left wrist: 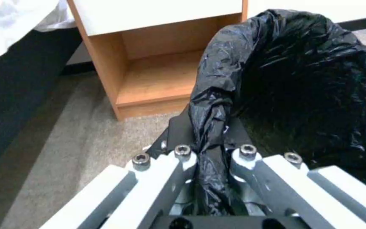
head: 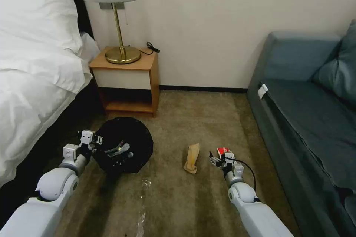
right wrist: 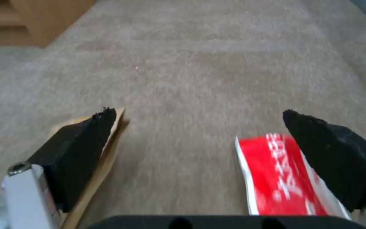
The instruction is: Pick up the trash bin, then pick up the garbage on the floor and place it into the trash bin.
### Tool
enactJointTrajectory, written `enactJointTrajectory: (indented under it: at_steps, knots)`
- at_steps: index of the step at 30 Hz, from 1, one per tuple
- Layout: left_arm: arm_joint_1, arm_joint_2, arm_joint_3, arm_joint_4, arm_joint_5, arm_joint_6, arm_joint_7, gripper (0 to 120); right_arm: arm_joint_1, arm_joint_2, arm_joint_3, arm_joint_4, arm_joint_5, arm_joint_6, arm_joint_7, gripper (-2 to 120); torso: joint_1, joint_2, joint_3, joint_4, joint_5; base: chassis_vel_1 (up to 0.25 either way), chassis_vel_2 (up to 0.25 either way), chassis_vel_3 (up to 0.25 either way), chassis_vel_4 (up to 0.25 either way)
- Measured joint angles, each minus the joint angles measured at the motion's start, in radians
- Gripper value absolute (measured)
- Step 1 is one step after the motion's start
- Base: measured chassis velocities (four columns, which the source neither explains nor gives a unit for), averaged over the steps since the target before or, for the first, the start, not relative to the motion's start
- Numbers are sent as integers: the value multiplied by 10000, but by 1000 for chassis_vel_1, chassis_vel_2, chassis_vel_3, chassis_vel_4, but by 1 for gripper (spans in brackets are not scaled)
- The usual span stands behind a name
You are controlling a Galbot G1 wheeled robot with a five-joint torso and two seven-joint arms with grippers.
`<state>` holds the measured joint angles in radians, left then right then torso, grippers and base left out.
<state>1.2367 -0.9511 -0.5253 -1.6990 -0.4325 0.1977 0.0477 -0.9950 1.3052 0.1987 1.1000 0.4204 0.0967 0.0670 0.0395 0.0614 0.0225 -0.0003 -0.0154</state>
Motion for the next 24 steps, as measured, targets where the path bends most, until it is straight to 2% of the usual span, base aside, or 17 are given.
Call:
enactJointTrajectory:
  at_steps: [7, 24]
  knots:
    - [63, -23, -55, -23, 4, -19, 4, 4, 32, -28, -106, 107, -264, -298, 291, 100, 2, 0, 1, -2, 1, -140, 143, 159, -144]
    - [141, -90, 39, 133, 64, -126, 104, 4, 348, -189, -289, -280, -300, -979, 638, 100, -2, 0, -1, 0, 1, -15, 16, 10, -12]
